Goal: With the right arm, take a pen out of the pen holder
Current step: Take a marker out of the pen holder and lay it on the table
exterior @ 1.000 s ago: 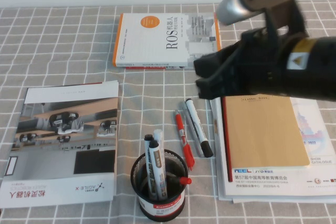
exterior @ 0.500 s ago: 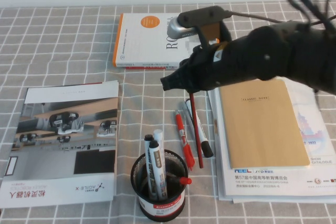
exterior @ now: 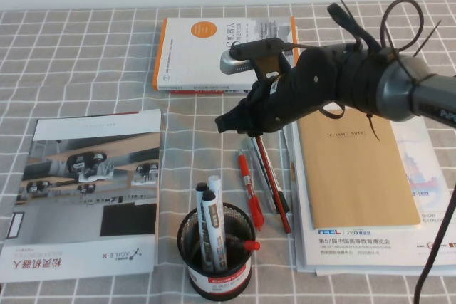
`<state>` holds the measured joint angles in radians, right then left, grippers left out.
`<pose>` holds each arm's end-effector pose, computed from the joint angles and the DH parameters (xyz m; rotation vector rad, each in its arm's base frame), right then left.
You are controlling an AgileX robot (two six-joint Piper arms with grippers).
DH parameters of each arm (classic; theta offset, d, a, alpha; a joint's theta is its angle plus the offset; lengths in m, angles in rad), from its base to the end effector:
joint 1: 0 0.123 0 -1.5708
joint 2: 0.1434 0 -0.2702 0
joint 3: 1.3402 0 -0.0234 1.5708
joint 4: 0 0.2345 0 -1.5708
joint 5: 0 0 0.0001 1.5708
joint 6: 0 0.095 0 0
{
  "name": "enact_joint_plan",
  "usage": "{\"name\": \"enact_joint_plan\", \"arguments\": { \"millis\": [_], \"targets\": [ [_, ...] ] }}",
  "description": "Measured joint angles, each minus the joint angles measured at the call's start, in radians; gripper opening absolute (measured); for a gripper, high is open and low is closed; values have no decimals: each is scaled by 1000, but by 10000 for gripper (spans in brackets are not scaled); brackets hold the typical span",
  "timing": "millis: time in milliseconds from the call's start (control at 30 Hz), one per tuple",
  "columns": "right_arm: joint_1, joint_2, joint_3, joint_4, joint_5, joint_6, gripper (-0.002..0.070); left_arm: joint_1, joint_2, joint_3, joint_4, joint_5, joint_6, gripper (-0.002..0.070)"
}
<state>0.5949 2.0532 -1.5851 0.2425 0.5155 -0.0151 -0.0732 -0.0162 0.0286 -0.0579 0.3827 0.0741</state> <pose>0.3618 0.2584 0.2035 -0.5483 2.4491 0.4836 0.0543 -0.0060 0.1693 0.1027 1.8756 -0.0566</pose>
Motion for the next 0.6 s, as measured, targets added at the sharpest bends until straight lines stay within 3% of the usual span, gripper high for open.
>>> {"name": "enact_joint_plan", "arguments": {
  "millis": [433, 600],
  "targets": [
    [-2, 64, -52, 38, -12, -2, -10, 0, 0, 0, 0, 0, 0, -3],
    [-2, 73, -52, 41, -15, -2, 68, 0, 0, 0, 0, 0, 0, -3]
  ]
}}
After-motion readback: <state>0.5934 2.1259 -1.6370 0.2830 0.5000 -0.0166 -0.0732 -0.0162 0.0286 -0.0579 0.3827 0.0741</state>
